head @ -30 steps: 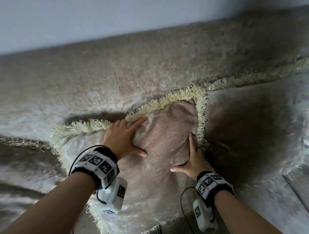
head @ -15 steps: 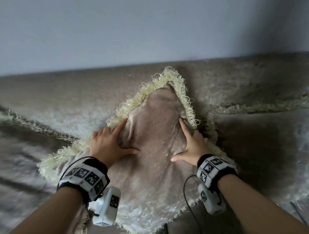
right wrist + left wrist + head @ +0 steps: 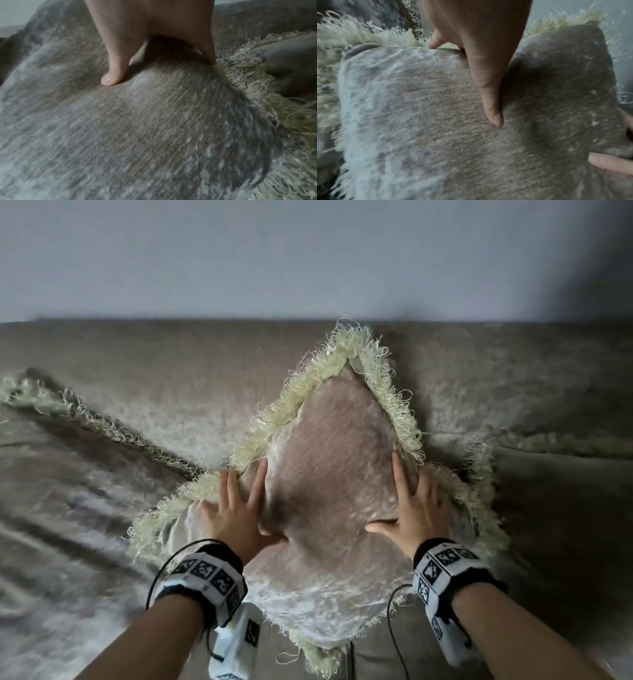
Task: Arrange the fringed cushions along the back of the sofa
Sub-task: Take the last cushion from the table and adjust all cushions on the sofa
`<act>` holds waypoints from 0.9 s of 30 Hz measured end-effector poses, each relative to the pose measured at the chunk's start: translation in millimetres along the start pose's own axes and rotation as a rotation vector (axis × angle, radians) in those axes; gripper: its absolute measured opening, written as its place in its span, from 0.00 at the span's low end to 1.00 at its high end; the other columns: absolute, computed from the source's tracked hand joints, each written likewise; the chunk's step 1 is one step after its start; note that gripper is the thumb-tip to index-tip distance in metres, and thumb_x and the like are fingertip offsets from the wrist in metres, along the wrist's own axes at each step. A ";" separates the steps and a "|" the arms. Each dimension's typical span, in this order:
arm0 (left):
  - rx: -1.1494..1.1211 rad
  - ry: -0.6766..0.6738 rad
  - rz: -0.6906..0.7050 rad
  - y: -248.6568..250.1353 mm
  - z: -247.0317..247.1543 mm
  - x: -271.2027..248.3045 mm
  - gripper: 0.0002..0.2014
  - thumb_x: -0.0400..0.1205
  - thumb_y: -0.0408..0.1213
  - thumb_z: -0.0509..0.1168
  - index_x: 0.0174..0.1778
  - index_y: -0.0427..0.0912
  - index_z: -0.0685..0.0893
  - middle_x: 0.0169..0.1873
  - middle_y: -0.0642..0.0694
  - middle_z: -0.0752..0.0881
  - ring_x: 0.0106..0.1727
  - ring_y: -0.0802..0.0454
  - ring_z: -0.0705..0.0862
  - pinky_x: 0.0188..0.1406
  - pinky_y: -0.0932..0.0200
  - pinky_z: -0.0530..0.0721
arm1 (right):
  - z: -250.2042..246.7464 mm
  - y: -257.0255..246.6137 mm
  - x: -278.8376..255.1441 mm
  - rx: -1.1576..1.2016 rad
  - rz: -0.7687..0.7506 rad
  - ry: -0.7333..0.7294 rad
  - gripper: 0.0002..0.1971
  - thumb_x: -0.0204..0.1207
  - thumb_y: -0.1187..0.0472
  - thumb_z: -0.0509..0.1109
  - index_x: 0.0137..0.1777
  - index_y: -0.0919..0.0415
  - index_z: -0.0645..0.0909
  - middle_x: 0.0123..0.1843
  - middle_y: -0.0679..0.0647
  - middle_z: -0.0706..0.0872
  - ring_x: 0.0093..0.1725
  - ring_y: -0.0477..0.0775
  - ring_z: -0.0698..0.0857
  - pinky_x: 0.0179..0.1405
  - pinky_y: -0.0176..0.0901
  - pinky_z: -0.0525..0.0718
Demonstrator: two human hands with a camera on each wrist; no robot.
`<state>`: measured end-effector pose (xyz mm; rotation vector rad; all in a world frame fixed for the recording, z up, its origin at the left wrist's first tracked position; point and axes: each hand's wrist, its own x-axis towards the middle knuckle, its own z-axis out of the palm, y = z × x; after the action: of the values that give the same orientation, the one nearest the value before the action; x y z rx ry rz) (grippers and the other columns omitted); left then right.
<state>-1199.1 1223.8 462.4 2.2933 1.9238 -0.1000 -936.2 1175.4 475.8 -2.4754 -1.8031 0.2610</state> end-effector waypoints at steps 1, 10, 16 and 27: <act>0.034 -0.020 -0.014 2.8 -0.7 2.6 0.68 0.55 0.76 0.65 0.69 0.58 0.15 0.81 0.33 0.45 0.82 0.36 0.44 0.70 0.28 0.68 | 1.0 0.7 2.4 -0.012 -0.004 -0.016 0.67 0.50 0.28 0.73 0.77 0.39 0.26 0.80 0.67 0.55 0.79 0.69 0.59 0.70 0.68 0.69; 0.003 0.026 -0.015 2.3 -18.1 -6.0 0.63 0.58 0.72 0.68 0.77 0.60 0.31 0.79 0.36 0.58 0.79 0.38 0.59 0.67 0.32 0.72 | -13.5 -4.5 3.8 -0.083 0.016 -0.137 0.65 0.57 0.31 0.73 0.77 0.41 0.24 0.81 0.66 0.53 0.80 0.66 0.57 0.73 0.66 0.67; -0.080 0.177 0.064 12.7 -60.2 -17.7 0.42 0.69 0.58 0.71 0.78 0.52 0.63 0.69 0.32 0.72 0.67 0.34 0.75 0.68 0.34 0.71 | -52.9 3.7 -19.8 -0.007 0.000 -0.183 0.53 0.65 0.39 0.74 0.81 0.41 0.40 0.78 0.64 0.62 0.73 0.65 0.71 0.71 0.64 0.70; -0.248 0.234 0.375 152.1 -85.1 -45.5 0.35 0.70 0.52 0.72 0.74 0.50 0.72 0.58 0.36 0.79 0.62 0.38 0.78 0.68 0.37 0.70 | -104.8 110.1 -102.7 0.087 0.315 -0.253 0.52 0.69 0.42 0.73 0.80 0.41 0.36 0.81 0.64 0.53 0.75 0.66 0.69 0.76 0.67 0.61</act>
<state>-1061.3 1167.0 563.4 2.5265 1.4543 0.4398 -845.0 1048.5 571.8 -2.7574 -1.4265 0.6830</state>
